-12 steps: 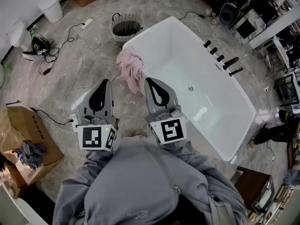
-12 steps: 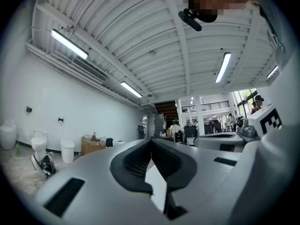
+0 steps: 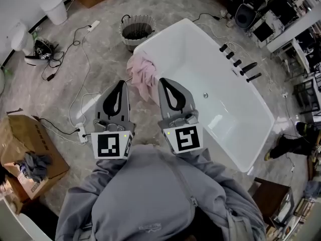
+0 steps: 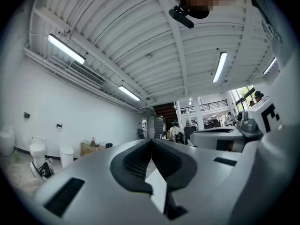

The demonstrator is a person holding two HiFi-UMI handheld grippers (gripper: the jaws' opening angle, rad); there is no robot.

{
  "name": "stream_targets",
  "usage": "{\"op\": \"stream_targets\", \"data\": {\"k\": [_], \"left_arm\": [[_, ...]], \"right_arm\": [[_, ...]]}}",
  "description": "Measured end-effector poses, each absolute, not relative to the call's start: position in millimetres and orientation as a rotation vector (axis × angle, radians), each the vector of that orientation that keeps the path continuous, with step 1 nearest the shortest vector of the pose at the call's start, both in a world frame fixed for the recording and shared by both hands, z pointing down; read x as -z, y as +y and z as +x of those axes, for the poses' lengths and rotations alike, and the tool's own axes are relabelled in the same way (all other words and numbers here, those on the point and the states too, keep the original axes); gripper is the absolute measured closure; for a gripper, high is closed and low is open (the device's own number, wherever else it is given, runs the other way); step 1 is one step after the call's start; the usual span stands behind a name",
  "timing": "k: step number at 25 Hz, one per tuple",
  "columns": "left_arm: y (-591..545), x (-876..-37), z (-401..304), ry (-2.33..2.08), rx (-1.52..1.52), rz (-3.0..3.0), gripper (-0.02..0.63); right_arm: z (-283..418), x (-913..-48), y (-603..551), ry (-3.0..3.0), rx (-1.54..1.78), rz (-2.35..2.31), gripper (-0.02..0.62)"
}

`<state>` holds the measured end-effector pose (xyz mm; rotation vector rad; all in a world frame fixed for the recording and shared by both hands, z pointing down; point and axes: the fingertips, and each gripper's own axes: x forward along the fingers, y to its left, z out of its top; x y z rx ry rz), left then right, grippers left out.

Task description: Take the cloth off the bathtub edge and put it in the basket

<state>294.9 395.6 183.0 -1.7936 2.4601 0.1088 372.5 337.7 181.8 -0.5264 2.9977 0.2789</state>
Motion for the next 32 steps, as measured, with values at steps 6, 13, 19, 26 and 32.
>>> {"op": "stream_targets", "data": {"k": [6, 13, 19, 26, 32], "left_arm": [[389.7, -184.5, 287.5, 2.429, -0.096, -1.825, 0.598], [379.9, -195.5, 271.6, 2.399, -0.095, -1.889, 0.598], [369.3, -208.6, 261.2, 2.402, -0.085, -1.931, 0.598], [337.2, -219.5, 234.9, 2.413, -0.093, -1.908, 0.598], [280.1, -235.1, 189.8, 2.475, -0.091, -1.865, 0.598]], "right_arm": [[361.9, -187.8, 335.3, 3.000, -0.229, -0.540, 0.592], [346.5, -198.0, 328.8, 2.999, -0.213, -0.601, 0.592], [346.4, -215.3, 311.5, 3.026, -0.196, -0.665, 0.592], [322.6, -221.7, 268.9, 3.003, -0.194, -0.656, 0.592], [277.0, -233.9, 204.6, 3.017, -0.191, -0.598, 0.592]]}}
